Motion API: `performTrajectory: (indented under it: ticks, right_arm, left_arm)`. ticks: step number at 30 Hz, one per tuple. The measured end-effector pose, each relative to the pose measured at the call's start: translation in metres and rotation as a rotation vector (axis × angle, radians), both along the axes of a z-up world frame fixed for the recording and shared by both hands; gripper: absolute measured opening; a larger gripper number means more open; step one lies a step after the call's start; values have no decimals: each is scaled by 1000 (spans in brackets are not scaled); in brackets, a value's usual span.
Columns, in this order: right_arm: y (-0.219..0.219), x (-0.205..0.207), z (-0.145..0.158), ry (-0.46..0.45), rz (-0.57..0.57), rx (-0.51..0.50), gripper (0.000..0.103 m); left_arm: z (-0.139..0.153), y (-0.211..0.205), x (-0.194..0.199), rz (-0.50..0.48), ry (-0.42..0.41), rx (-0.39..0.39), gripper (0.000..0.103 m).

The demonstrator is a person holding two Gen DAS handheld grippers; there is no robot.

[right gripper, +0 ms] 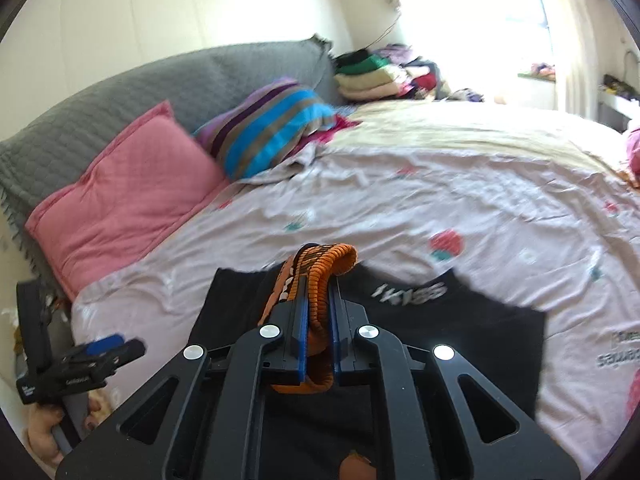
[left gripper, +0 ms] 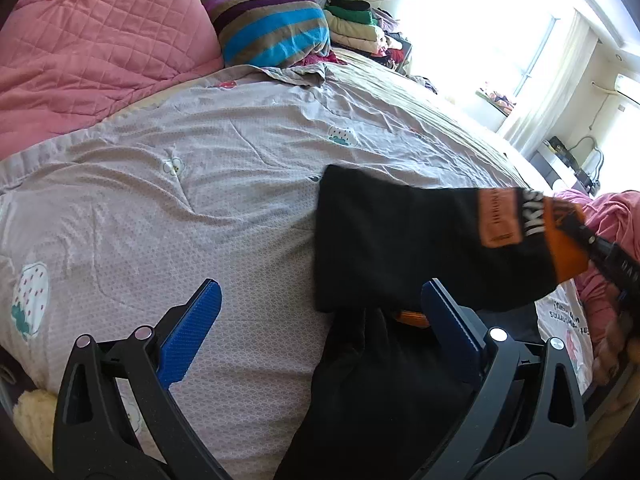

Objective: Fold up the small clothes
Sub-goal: 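Open the left gripper and lift it away from the shirt, then grasp the laid orange cuff with the right gripper, straighten it, release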

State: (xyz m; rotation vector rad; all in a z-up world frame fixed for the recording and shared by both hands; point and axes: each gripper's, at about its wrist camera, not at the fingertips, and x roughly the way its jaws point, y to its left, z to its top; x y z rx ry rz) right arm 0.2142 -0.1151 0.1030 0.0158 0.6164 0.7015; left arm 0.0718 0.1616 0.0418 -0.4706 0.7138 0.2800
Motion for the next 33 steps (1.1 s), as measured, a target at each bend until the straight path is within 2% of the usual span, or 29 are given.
performTrajectory:
  ticks: [6,12,18,23,33]
  right_arm:
    - [-44,16,-1,-19,-108,-2,7]
    - [-74,23,-23,15,-166,-20,7]
    - [-85,20,-45,48,-198,-52,7]
    - [-91,20,-60,64,-234,-97,7]
    - [-95,23,-79,84,-252,-144,7]
  left_arm:
    - [-1,-4,2,-9,6,1,94]
    - [-3,-9,10,-26,17,4,94]
    - [-1,-18,26,-55,21,15,94]
    - [-2,-35,48,-101,37,53,94]
    - [-13,-54,80,-164,61,51,94]
